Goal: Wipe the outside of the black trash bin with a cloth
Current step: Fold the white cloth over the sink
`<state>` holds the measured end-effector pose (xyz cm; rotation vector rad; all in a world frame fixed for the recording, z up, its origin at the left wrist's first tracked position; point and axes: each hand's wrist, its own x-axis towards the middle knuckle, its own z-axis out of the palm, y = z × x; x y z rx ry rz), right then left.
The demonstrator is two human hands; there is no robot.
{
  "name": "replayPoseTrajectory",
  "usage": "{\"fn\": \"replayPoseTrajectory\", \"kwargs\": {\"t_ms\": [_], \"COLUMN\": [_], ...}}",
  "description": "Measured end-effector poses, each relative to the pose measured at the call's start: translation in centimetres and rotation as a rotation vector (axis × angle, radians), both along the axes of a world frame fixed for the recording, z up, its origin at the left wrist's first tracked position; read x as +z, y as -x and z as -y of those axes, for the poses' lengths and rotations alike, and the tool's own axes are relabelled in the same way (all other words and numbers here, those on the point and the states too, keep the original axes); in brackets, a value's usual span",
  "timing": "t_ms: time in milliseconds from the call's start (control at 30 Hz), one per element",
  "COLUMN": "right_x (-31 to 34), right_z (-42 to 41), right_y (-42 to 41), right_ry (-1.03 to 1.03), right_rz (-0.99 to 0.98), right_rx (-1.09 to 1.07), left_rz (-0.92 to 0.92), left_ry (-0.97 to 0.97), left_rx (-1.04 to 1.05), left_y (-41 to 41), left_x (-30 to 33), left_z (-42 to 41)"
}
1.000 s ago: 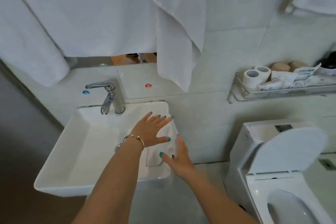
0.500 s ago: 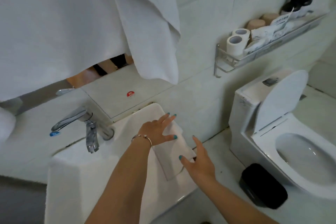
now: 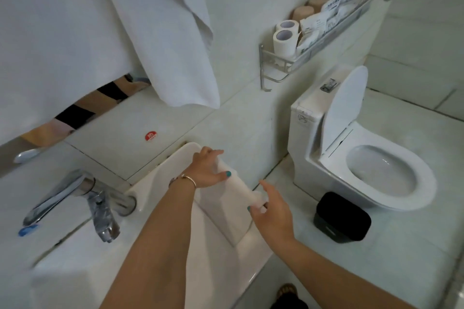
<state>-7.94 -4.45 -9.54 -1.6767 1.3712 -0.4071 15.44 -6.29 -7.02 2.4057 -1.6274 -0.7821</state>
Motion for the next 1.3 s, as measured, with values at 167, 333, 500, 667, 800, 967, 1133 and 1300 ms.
{"fn": "replayPoseTrajectory", "kwargs": {"t_ms": [167,333,500,667,800,967,1133,1300], "right_x": [0.3,-0.2,-0.1,-0.3,-0.9,-0.9,-0.2,1.6], "right_z": [-0.6,-0.8,-0.8,0.0,0.6,0.2,0.7,2.5], "right_y": [-0.6,-0.7,-0.7,-0.9,-0.3,-0.3,-0.5,-1.2], "right_ry": [0.054,0.118,0.103,0.041,0.043,0.087,0.038,0.15], "right_rz": [-0.121,-0.033,-0.011,-0.146,-0.072,0.105,0.304,0.371], "right_rx": [-0.029,-0.062,-0.068,0.045,0.022,-0.078,-0.192,-0.2], "left_rz": [-0.084,-0.143,-0.198,-0.26,-0.368,-0.452,-0.469,-0.436], "left_ry": [0.062,0.157,0.161,0.136,0.176,0.296,0.392,0.499], "left_rx": [0.032,0.048,0.041,-0.036,-0.014,0.061,0.078,0.09], "left_y": [-0.2,-0.4,-0.2,-0.3,-0.4,-0.3,-0.1,-0.2], "left_x": [-0.1,-0.7,-0.5,0.0,0.6,2.1,3.8,5.2], "left_z": [0.1,0.0,-0.3,0.2,0.4,0.3,0.5,0.7]}}
